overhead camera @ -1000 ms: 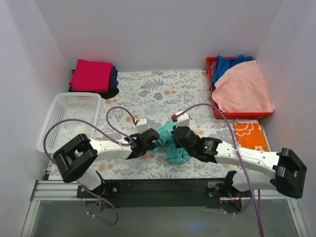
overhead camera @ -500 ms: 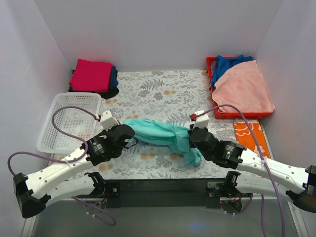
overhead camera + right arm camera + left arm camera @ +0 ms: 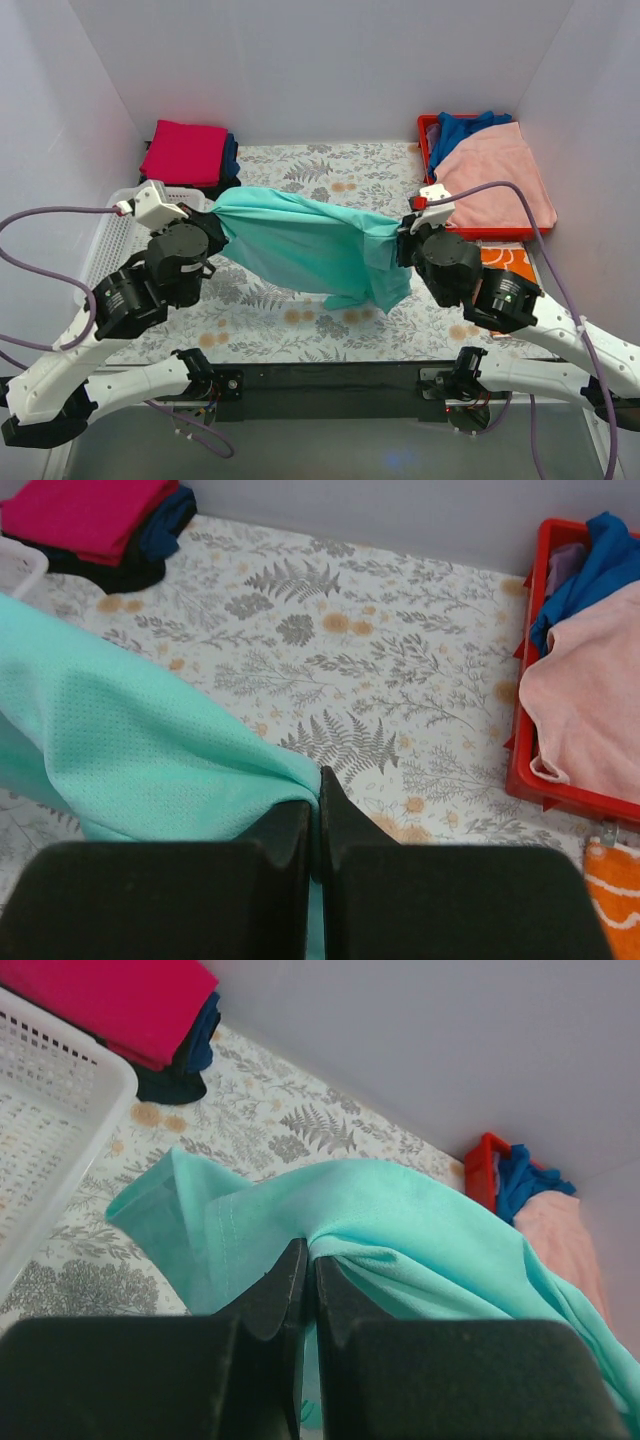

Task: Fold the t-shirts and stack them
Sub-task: Flatten out the tshirt

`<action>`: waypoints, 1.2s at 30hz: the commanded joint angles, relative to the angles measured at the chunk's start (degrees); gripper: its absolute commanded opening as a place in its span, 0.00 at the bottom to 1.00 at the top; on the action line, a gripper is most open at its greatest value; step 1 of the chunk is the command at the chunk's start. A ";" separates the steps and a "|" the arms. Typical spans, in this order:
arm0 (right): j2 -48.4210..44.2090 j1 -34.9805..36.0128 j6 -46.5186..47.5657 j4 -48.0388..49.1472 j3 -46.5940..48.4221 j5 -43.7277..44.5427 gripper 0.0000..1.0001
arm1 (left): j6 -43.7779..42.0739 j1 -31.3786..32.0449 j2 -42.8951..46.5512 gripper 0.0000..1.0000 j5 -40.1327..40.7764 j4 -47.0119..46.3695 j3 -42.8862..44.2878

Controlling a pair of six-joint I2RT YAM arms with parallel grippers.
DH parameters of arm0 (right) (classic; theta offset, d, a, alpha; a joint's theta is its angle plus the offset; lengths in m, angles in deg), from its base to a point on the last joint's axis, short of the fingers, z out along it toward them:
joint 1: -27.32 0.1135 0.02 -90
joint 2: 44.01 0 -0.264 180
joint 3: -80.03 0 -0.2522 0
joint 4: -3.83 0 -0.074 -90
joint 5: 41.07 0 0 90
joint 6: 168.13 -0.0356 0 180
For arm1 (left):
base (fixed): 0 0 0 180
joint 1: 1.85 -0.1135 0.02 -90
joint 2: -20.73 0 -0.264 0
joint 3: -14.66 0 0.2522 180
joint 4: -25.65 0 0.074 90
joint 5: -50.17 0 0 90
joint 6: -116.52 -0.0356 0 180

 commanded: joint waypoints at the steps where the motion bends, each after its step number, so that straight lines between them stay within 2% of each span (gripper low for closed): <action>1: -3.83 -0.13 5.49 0.43 4.98 0.95 0.01 | -6.08 -0.25 3.03 0.00 5.11 1.26 4.24; 7: -8.58 -0.22 9.36 1.39 9.28 -5.82 0.01 | -6.51 -0.25 5.06 0.00 -0.51 2.59 4.68; 11: -9.46 -0.22 16.80 5.25 10.88 -12.31 0.01 | -10.72 -0.25 2.43 0.00 -2.72 0.57 7.14; 13: -9.81 -0.22 18.32 8.76 10.96 -12.94 0.01 | -12.22 -0.25 0.93 0.00 -2.28 -0.93 9.59; 18: -6.83 -0.22 21.57 8.95 16.76 -14.88 0.01 | -20.20 -0.25 -0.48 0.00 -2.36 -8.90 11.72; 23: -3.05 -0.22 23.07 9.13 19.31 -9.89 0.01 | -25.76 -0.25 -1.01 0.00 -0.17 -17.44 10.57; 28: 0.47 -0.22 23.08 10.27 18.88 -4.78 0.01 | -25.33 -0.25 -2.41 0.00 4.48 -21.40 5.92; 32: 1.96 -0.31 22.81 10.89 19.93 -3.10 0.01 | -25.75 -0.25 -2.50 0.00 8.36 -28.85 1.44; 34: 2.31 -0.57 22.64 10.97 20.72 -3.10 0.01 | -25.59 -0.25 -3.81 0.00 7.57 -29.23 1.60; 36: 3.19 -0.66 22.64 10.89 21.07 -3.63 0.01 | -20.88 -0.42 -7.06 0.00 6.96 -23.63 3.00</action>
